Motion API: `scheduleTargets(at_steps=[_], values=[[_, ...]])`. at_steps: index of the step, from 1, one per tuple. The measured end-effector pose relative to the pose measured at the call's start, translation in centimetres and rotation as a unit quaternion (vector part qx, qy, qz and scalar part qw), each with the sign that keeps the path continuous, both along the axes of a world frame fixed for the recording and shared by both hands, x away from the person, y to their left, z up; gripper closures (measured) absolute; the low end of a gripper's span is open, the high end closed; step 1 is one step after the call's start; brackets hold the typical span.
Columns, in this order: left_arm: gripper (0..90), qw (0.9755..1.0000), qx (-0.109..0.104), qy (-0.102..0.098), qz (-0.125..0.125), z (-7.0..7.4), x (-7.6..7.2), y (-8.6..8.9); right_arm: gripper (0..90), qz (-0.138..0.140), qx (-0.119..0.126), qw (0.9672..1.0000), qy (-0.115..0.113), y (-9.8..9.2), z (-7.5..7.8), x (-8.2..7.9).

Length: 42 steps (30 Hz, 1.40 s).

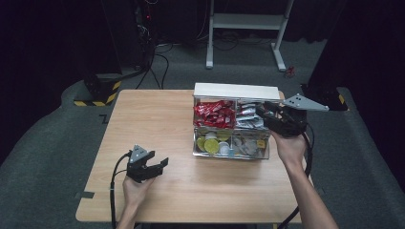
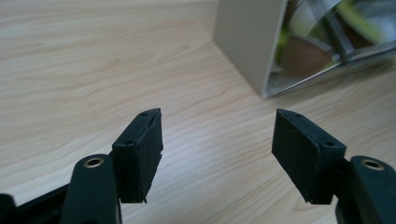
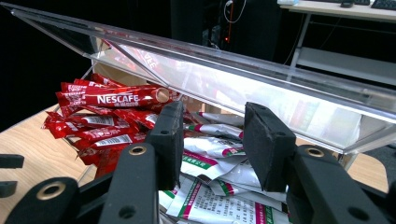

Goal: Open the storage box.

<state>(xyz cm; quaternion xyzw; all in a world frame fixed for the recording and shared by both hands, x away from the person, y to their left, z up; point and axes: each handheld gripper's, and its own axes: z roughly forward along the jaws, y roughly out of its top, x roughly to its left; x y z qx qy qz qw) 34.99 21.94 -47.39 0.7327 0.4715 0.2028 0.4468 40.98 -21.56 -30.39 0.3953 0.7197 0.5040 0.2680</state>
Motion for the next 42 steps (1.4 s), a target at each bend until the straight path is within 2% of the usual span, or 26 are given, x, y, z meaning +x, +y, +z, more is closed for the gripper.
scheduleTargets(at_steps=[2,10,17,19,29,37,42], values=[[33.2,0.9999,-0.013,-0.001,-0.006,0.6,0.2,-0.1,58.9,0.0,0.0,1.0,-0.003,0.0,0.0,0.1],[35.0,0.9992,-0.01,-0.016,-0.035,3.2,0.8,-1.5,58.9,0.001,0.005,0.9999,-0.009,-0.1,0.0,0.3],[37.2,0.9975,-0.031,-0.034,-0.053,5.7,1.4,-2.9,59.1,0.007,0.009,0.9999,-0.01,-0.3,0.0,0.4],[37.7,0.9971,-0.037,-0.034,-0.057,6.3,1.5,-3.2,59.2,0.008,0.011,0.9999,-0.008,-0.3,0.0,0.5],[43.4,0.9928,-0.061,-0.063,-0.082,9.3,1.8,-4.4,59.2,0.008,0.011,0.9999,-0.005,-0.4,0.0,0.6],[44.8,0.9902,-0.056,-0.081,-0.098,11.2,2.3,-5.8,59.9,0.007,0.009,0.9999,-0.008,-0.3,0.0,0.6],[46.0,0.9889,-0.063,-0.082,-0.107,12.0,2.9,-6.4,60.1,0.006,0.01,0.9999,-0.009,-0.3,0.0,0.6]])
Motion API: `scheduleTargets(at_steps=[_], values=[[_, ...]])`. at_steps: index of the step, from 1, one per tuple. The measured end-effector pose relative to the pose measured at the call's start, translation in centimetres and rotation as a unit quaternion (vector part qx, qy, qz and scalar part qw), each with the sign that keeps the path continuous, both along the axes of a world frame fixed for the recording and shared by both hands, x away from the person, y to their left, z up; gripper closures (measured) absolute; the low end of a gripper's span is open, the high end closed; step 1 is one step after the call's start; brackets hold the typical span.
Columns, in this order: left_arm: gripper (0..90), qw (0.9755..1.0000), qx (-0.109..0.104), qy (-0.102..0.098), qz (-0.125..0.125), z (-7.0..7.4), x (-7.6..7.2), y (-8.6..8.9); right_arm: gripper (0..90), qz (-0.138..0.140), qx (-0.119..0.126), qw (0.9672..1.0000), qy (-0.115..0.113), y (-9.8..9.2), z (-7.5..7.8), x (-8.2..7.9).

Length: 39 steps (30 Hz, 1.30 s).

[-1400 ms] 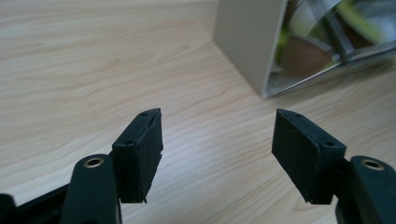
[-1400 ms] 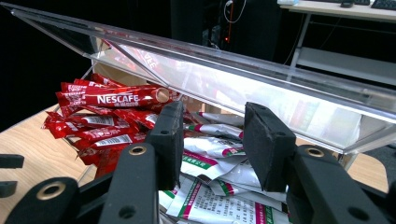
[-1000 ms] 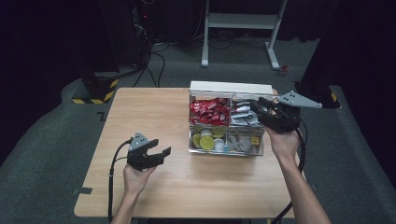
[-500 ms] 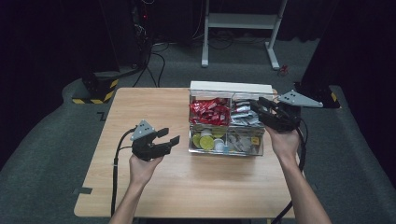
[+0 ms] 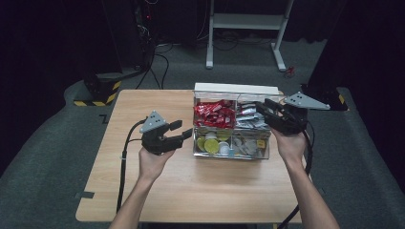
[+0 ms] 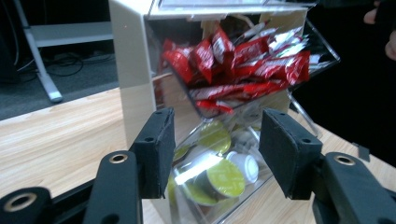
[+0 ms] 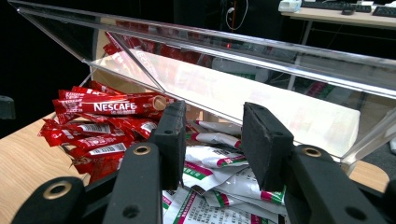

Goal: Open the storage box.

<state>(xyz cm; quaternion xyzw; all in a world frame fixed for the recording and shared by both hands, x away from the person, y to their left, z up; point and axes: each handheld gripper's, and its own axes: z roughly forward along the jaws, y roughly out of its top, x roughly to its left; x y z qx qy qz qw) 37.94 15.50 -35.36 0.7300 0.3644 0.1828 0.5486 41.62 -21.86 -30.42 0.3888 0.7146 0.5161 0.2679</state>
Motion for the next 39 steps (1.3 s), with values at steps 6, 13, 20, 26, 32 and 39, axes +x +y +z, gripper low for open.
scheduleTargets(at_steps=[6,13,20,26,32,39], values=[[47.4,0.9999,-0.003,-0.004,-0.012,0.6,0.9,-1.0,60.5,0.002,0.0,1.0,-0.001,-0.1,0.0,0.1],[50.5,0.9997,-0.002,-0.013,-0.02,1.7,1.6,-2.4,60.9,0.002,-0.007,1.0,0.002,-0.1,0.1,0.1],[56.2,0.9997,0.011,-0.021,-0.004,2.5,2.6,-3.5,61.6,0.002,-0.016,0.9999,0.005,0.0,0.4,0.2],[58.0,0.9998,0.018,-0.013,0.002,2.9,3.8,-4.3,62.3,0.002,-0.022,0.9997,0.007,0.0,0.5,0.3],[58.6,0.9996,0.026,-0.005,0.007,2.7,4.6,-4.9,62.5,0.004,-0.018,0.9998,0.008,-0.1,0.5,0.4],[63.0,0.9992,0.04,-0.001,0.003,2.7,5.2,-6.0,62.3,0.004,-0.019,0.9998,0.008,-0.1,0.5,0.4]])
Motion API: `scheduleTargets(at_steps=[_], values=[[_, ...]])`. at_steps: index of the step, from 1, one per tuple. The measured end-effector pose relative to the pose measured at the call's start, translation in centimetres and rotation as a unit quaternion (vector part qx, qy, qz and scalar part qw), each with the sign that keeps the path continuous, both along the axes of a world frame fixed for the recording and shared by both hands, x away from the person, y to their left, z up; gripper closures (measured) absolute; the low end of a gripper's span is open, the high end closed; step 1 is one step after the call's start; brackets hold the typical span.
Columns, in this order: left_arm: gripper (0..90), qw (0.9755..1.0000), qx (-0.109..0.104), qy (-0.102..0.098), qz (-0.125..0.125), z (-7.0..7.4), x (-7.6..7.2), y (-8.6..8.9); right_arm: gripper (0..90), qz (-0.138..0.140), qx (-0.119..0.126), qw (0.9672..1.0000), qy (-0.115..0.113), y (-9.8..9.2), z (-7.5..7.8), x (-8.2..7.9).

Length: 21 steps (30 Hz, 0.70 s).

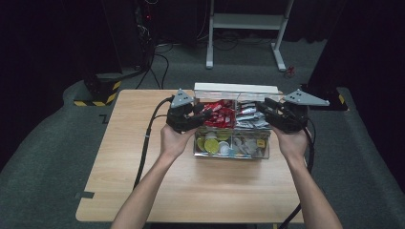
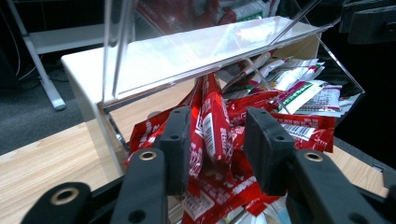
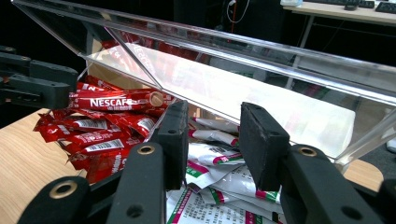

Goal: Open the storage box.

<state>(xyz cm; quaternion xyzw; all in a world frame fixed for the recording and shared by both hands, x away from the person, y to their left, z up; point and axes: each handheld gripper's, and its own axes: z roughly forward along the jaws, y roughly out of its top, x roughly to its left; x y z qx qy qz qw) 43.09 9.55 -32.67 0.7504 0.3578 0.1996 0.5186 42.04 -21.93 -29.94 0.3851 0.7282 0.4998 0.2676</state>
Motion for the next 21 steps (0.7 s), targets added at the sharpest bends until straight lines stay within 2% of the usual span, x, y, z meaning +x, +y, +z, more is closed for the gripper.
scheduleTargets(at_steps=[3,11,21], values=[[65.3,0.9999,0.011,0.002,-0.003,0.01,0.15,-0.5,62.3,0.0,-0.001,1.0,-0.001,0.02,-0.01,-0.02],[74.3,0.9996,0.015,0.024,-0.008,-0.02,0.87,-0.92,62.2,0.001,0.001,1.0,0.0,-0.01,-0.03,0.0],[81.1,0.9995,0.018,0.021,-0.014,0.13,0.85,-0.79,61.4,0.0,0.009,1.0,-0.002,0.0,-0.18,-0.06]])
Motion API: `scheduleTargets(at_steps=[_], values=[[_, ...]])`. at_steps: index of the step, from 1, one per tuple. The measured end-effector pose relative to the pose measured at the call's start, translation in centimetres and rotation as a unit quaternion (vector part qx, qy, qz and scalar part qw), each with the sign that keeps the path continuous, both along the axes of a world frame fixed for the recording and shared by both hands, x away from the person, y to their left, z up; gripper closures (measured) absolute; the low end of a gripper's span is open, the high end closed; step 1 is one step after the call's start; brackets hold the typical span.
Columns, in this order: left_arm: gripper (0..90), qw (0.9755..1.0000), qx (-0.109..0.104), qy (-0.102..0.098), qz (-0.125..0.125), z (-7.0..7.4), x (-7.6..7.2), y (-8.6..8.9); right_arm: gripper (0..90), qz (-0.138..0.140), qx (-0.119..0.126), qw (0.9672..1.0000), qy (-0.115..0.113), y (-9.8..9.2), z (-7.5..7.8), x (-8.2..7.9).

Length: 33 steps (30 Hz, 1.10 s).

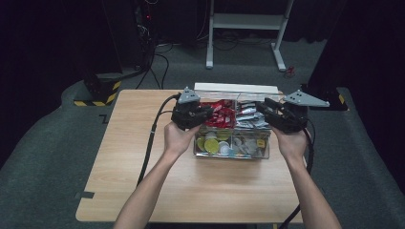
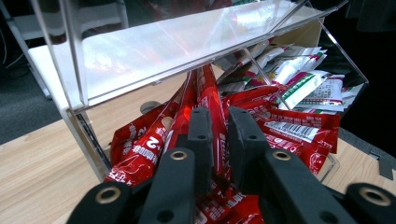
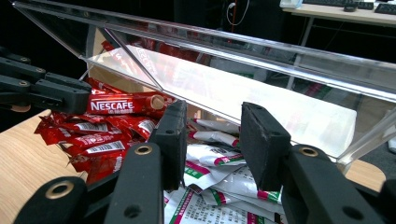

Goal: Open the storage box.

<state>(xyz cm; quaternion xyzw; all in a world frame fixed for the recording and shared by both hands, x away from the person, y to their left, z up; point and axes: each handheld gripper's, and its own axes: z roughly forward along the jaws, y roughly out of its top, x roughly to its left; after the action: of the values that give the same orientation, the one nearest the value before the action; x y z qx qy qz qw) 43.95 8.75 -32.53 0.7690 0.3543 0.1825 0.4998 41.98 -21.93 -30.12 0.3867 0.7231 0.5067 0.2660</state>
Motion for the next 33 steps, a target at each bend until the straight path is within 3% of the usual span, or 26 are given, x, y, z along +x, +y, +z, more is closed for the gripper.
scheduleTargets(at_steps=[6,21,33], values=[[85.8,0.9998,-0.016,-0.001,-0.007,0.4,-0.3,0.5,61.3,-0.001,0.0,1.0,0.0,0.0,0.0,0.0],[86.9,0.9994,-0.006,-0.025,-0.021,1.3,-1.9,1.5,61.2,-0.003,-0.002,1.0,-0.001,0.1,0.0,-0.1],[87.2,0.9991,-0.013,-0.028,-0.029,1.5,-2.7,2.6,61.0,-0.003,-0.001,1.0,0.001,0.1,0.0,0.0]])
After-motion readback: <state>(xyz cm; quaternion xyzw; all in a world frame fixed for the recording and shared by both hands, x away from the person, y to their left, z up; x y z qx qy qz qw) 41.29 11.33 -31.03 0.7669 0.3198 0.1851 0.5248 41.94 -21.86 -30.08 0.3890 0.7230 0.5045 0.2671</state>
